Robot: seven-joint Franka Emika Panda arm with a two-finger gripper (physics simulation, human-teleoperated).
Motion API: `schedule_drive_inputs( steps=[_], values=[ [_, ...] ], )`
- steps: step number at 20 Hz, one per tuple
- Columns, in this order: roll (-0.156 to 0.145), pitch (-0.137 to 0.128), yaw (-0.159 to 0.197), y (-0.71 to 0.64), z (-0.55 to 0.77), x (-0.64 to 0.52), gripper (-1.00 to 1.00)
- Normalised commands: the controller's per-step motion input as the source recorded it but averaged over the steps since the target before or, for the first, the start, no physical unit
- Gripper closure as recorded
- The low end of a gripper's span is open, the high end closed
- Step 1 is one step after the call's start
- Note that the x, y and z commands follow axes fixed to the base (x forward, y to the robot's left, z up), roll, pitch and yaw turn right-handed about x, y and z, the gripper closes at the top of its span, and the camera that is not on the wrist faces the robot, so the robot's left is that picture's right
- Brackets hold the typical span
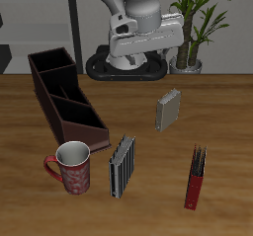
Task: Place the red mug into the right desk caddy's right compartment
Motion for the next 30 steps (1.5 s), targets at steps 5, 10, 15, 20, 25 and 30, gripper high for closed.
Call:
schedule_drive_inputs(
  steps=[5,10,15,20,25,30],
  values=[
    [0.038,-0.003,0.015,0.16,0.0,0.01,-1.0],
    [-0.019,0.004,0.006,-0.19,0.07,0.25,-1.0],
    [-0.076,-0.03,0.037,-0.48,0.14,0.38,-1.0],
    [-0.095,-0.021,-0.015,-0.71,0.15,0.53,-1.0],
    [-0.036,0.014,-0.043,-0.64,0.06,0.43,-1.0],
    [-0.024,0.003,-0.026,-0.64,0.01,0.33,-1.0]
  ],
)
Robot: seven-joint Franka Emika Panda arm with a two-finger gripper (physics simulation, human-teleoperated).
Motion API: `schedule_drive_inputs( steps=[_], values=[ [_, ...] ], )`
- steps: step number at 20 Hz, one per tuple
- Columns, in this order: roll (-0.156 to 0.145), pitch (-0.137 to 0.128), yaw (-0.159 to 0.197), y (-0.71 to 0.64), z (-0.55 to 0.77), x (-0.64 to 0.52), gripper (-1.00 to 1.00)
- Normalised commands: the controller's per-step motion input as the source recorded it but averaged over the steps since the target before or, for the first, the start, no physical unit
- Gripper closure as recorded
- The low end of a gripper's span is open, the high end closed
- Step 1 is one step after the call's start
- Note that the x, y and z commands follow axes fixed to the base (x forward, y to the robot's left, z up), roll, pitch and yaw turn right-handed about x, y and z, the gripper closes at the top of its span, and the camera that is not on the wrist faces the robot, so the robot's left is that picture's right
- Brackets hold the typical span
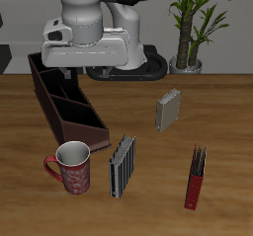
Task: Place the red mug into the right desk caddy's right compartment
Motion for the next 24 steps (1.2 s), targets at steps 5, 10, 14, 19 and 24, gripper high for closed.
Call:
schedule_drive_inputs(
  steps=[5,10,14,19,24],
  values=[
    [0.083,-0.023,0.113,-0.45,0.05,0.28,-1.0],
    [0.018,-0.025,0.083,-0.19,0.04,0.17,-1.0],
    [0.052,-0.02,0.105,-0.11,0.03,0.16,-1.0],
    [-0.005,-0.023,-0.033,-0.26,0.07,0.18,-1.0],
    [-0.009,0.003,-0.014,-0.01,-0.17,0.09,-1.0]
  ],
)
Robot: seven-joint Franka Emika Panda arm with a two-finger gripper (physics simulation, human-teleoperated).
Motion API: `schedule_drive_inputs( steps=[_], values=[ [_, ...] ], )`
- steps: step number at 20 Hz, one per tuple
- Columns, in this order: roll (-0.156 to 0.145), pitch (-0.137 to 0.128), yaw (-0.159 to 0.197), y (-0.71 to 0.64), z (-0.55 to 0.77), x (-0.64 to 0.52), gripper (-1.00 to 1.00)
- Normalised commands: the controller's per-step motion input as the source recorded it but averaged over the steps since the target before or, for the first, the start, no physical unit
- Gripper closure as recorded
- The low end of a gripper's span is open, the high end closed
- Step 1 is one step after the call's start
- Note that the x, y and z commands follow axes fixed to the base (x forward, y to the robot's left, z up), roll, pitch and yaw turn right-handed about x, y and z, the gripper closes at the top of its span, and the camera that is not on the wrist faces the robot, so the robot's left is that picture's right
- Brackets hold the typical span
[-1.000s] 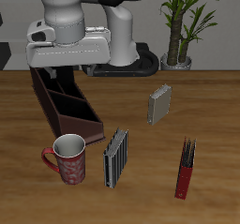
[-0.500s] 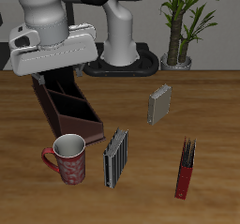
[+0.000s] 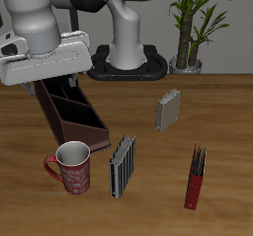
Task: Place the red mug into the right desk caddy's right compartment
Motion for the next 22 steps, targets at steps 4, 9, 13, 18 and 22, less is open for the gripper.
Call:
schedule_drive_inputs(
  steps=[4,9,13,18,22],
  values=[
    [0.001,0.01,0.021,0.09,-0.31,0.12,-1.0],
    [-0.017,0.006,-0.017,0.05,-0.28,0.11,-1.0],
    [0.0,0.011,0.017,0.06,-0.19,0.02,-1.0],
    [0.0,0.017,0.003,0.07,-0.29,0.04,-1.0],
    [-0.001,-0.005,0.008,0.02,-0.27,-0.02,-1.0]
  ],
)
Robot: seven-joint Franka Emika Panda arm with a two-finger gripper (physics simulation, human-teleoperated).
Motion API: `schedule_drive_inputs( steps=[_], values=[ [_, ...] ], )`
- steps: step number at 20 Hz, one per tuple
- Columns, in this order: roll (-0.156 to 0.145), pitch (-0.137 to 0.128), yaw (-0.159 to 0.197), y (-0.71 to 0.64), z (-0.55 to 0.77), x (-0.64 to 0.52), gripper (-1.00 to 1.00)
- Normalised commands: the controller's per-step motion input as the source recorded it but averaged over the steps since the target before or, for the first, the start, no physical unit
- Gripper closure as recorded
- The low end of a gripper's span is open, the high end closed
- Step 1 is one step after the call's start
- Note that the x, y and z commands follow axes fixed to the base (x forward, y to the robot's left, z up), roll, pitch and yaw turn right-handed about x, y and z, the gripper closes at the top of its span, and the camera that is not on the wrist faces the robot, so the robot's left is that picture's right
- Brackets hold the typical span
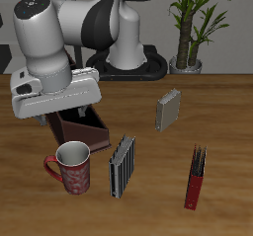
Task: Place the red mug into the right desk caddy's right compartment
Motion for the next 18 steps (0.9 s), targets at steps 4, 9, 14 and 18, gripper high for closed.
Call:
schedule_drive_inputs(
  steps=[4,9,14,18],
  values=[
    [-0.001,-0.007,0.006,0.04,-0.2,-0.05,-1.0],
    [-0.005,0.009,0.0,0.04,-0.21,-0.02,-1.0],
    [-0.008,0.01,0.008,0.02,-0.16,0.02,-1.0],
    [-0.004,0.012,0.004,0.18,-0.18,0.03,-1.0]
  ],
)
